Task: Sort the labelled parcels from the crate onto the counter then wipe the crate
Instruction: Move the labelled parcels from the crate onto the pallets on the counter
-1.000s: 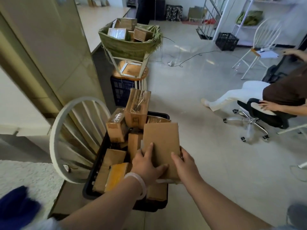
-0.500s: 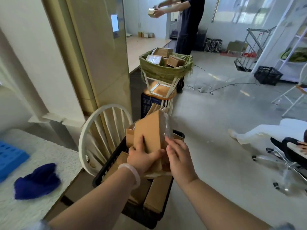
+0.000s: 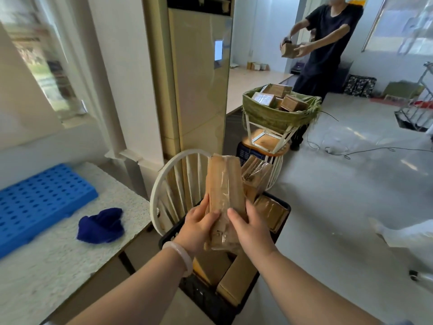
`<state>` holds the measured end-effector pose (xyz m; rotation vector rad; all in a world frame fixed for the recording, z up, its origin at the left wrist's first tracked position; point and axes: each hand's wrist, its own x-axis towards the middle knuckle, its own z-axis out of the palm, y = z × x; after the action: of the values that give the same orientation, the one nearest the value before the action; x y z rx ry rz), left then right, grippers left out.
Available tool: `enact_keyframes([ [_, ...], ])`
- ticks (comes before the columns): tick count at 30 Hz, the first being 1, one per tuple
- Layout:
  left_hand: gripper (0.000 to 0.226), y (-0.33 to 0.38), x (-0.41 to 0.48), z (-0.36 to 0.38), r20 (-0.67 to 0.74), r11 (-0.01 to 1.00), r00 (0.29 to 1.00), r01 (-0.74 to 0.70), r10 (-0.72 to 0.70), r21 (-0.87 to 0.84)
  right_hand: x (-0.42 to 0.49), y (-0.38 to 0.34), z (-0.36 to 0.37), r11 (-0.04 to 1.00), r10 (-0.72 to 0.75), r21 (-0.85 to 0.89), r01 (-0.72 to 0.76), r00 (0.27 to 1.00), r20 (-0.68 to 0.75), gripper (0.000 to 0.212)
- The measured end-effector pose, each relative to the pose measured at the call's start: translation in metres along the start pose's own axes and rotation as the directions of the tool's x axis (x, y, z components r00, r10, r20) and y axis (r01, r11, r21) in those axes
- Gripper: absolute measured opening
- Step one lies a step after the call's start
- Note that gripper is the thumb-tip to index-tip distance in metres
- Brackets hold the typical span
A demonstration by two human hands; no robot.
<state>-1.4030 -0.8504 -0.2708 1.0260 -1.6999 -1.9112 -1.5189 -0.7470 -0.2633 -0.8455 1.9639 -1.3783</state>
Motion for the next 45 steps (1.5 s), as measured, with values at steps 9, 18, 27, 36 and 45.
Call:
enact_keyframes([
  [9,0.113,0.008,-0.011,-0.005,-0.083,0.977,0.985,-0.137,0.152,0.160,-0.008,-0.009,0.013,0.980,-0.149,-0.125,0.157,0.986,0.069,0.046],
  [18,0.102,0.003,-0.013,-0.023,-0.160,0.997,0.987,-0.027,0.015,-0.072,0.003,-0.006,0.011,0.932,-0.215,-0.283,0.226,0.974,0.069,0.044],
  [27,0.084,0.001,-0.018,-0.031,-0.134,0.991,0.991,-0.041,0.024,-0.128,0.013,-0.009,0.009,0.976,-0.053,-0.203,0.076,0.992,0.115,0.061],
  [36,0.079,-0.002,-0.037,-0.059,-0.152,0.942,0.967,-0.150,0.203,0.299,0.004,-0.022,0.032,0.944,-0.086,-0.297,0.144,0.976,0.199,0.061],
  [45,0.095,-0.013,-0.055,-0.131,-0.182,0.843,0.941,-0.156,0.285,0.514,0.004,-0.038,0.097,0.917,-0.115,-0.332,0.220,0.945,0.306,0.064],
])
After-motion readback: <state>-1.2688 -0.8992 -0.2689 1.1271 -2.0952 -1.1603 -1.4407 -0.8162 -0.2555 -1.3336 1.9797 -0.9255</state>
